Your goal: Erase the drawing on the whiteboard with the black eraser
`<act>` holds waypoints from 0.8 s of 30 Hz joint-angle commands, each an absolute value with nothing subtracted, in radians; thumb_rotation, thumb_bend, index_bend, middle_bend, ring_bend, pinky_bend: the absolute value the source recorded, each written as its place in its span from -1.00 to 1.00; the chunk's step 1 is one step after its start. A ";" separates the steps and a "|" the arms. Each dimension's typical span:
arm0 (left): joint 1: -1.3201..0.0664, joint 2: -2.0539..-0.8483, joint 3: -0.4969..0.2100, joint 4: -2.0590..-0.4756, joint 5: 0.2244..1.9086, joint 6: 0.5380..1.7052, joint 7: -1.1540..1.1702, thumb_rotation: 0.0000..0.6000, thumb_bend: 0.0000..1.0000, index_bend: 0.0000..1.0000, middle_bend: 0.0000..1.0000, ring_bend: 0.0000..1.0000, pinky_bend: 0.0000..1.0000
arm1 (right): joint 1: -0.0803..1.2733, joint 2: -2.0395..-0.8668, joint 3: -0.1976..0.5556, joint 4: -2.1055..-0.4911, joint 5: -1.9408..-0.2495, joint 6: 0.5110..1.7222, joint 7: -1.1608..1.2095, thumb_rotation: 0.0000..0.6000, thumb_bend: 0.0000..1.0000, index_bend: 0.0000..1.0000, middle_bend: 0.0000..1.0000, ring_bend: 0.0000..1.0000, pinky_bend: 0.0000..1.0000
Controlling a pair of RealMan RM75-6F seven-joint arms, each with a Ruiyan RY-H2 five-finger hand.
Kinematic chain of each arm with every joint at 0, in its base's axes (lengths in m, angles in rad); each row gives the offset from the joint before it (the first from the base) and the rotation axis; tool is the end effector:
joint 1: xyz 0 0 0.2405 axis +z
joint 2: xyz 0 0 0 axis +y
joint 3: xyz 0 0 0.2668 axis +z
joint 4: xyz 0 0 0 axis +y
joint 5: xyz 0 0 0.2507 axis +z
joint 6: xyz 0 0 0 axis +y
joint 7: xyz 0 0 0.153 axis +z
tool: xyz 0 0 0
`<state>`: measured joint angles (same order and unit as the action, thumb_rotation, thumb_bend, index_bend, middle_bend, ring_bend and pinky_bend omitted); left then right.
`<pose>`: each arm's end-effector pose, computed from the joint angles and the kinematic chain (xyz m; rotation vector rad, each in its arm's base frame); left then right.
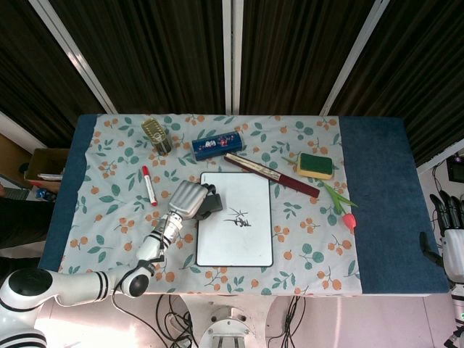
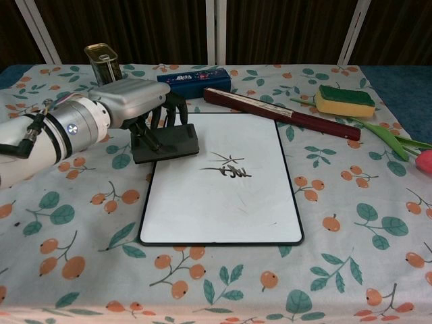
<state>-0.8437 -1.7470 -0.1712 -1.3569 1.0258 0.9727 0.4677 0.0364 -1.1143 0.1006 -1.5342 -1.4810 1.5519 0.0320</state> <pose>-0.1095 0.3642 -0.1177 -1.9340 -0.8982 -0.9089 -0.3576 -0.1901 0.1561 1.2856 -0.8108 0.8995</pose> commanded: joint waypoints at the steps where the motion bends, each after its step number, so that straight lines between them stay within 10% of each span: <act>1: -0.840 -1.749 -0.169 -1.353 1.036 0.972 0.454 1.00 -0.37 -0.14 0.05 0.09 0.36 | 0.037 -1.114 0.100 -1.534 -1.480 1.549 0.031 1.00 -0.23 -1.00 -1.00 -1.00 -1.00; 24: -0.792 -1.646 -0.147 -1.537 1.235 1.039 0.331 1.00 -0.36 -0.08 0.12 0.17 0.49 | 0.039 -1.117 0.103 -1.537 -1.487 1.555 0.024 1.00 -0.23 -1.00 -1.00 -1.00 -1.00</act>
<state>-0.8008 -1.6649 -0.1590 -1.4956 1.2020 1.0196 0.3301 0.0384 -1.1170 0.1028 -1.5371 -1.4870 1.5549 0.0240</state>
